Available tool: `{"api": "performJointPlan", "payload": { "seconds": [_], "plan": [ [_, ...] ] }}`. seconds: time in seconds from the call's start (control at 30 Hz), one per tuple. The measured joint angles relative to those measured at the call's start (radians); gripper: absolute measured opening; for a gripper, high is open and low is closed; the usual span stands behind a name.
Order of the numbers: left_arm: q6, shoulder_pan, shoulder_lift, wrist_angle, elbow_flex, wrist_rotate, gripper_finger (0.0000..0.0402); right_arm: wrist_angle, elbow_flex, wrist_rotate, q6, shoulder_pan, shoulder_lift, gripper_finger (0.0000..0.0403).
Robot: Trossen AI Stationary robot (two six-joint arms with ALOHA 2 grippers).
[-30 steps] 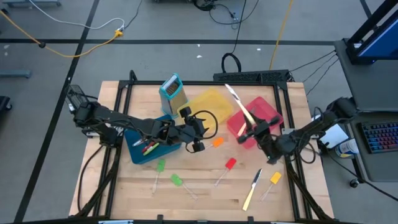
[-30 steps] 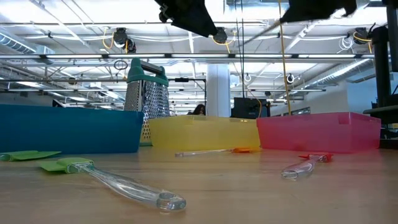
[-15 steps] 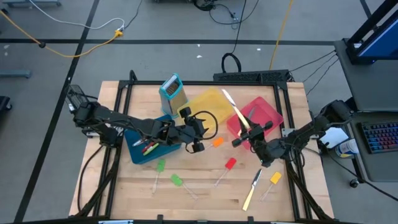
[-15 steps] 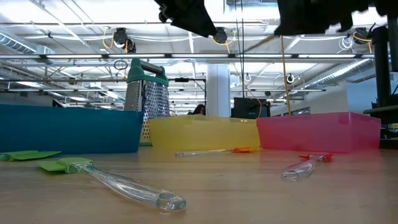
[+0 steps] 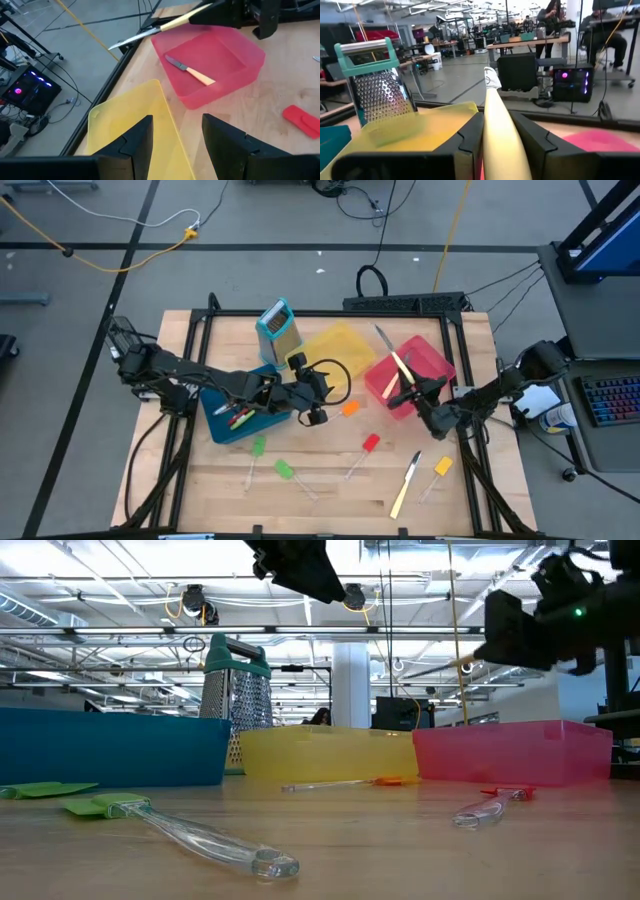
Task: Pick & Place Kitchen Items
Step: Put the yellow table knife into the red bin
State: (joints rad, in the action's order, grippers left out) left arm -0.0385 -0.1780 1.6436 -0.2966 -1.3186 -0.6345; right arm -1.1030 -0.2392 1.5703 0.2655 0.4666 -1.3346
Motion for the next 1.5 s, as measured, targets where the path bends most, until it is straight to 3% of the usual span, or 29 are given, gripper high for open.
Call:
{"api": "performJointPlan", "payload": {
  "seconds": [0.13,0.23,0.47,0.7,0.9,1.07,1.23,1.33,1.5],
  "plan": [
    [-0.018,0.0,0.0,0.0,0.0,0.001,0.0175,-0.002,0.071,0.0,0.121,0.0,0.001,0.0077],
    [-0.025,0.0,0.0,0.0,0.0,0.001,0.0175,-0.039,0.123,-0.017,0.126,0.002,0.005,0.0077],
    [-0.05,0.0,0.0,0.002,0.0,0.001,0.0175,-0.096,0.224,-0.274,0.103,0.007,0.064,0.0077],
    [-0.079,0.0,0.0,0.003,0.0,0.0,0.0175,-0.132,0.212,-0.401,-0.182,0.007,0.216,0.0077],
    [-0.11,0.0,0.0,0.01,0.0,0.001,0.0175,-0.029,0.125,-0.479,-0.57,0.006,0.379,0.0077],
    [-0.158,0.0,0.0,0.011,0.0,0.001,0.0175,0.26,-0.02,-0.505,-0.798,-0.004,0.499,0.0077],
    [-0.181,0.0,0.0,0.014,0.0,0.0,0.0175,0.724,-0.232,-0.509,-0.861,-0.042,0.604,0.0077],
    [-0.193,0.0,0.0,0.014,0.0,0.0,0.0175,1.131,-0.39,-0.604,-0.714,-0.082,0.633,0.0077],
    [-0.21,0.0,0.0,0.011,0.0,0.0,0.0175,1.819,-0.595,-0.925,-0.247,-0.178,0.626,0.0078]
  ]
}}
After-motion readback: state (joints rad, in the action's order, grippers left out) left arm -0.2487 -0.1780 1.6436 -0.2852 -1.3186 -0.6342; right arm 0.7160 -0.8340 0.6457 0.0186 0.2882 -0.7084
